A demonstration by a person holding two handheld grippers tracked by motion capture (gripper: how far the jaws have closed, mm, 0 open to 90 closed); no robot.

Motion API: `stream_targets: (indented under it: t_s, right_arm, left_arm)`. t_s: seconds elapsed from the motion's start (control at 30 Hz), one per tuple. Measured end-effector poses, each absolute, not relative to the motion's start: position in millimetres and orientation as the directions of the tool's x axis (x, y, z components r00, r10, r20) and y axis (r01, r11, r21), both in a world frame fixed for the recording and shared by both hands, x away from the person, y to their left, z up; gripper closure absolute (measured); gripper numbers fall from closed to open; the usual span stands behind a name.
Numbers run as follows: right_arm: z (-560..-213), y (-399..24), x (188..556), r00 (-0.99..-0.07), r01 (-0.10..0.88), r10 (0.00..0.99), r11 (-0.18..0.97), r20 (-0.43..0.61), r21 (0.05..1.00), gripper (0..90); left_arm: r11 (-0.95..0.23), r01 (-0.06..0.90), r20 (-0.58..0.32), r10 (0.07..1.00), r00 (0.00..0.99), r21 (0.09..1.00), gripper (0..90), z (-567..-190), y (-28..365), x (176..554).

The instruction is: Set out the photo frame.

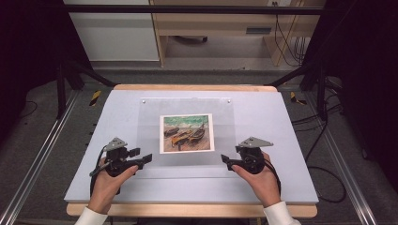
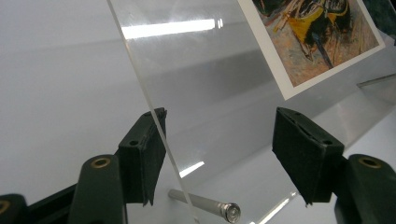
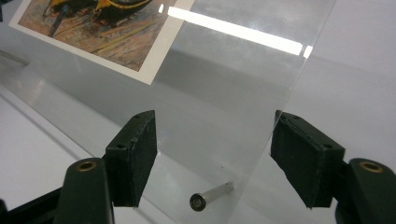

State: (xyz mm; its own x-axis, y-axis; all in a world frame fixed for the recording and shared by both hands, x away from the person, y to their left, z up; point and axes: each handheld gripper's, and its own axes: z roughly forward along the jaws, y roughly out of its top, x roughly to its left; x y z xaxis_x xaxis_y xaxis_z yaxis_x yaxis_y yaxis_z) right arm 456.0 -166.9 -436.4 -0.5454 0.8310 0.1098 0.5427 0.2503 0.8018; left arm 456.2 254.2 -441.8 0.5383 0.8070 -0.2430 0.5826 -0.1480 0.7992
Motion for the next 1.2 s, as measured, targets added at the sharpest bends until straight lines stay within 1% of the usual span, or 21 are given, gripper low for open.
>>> stream_targets:
  t_s: [0.8,1.2]
  right_arm:
    - [-435.7,-167.8,434.8,-0.537,0.510,0.843,0.287,0.040,0.811,45.3]
    - [-435.3,-169.8,429.3,-0.531,0.510,0.847,0.287,0.034,0.811,51.3]
  left_arm:
    - [-0.157,0.559,-0.213,0.815,0.539,0.814,44.3,-443.4,256.9,436.4]
    - [-0.161,0.558,-0.208,0.816,0.540,0.814,47.5,-443.6,258.1,431.5]
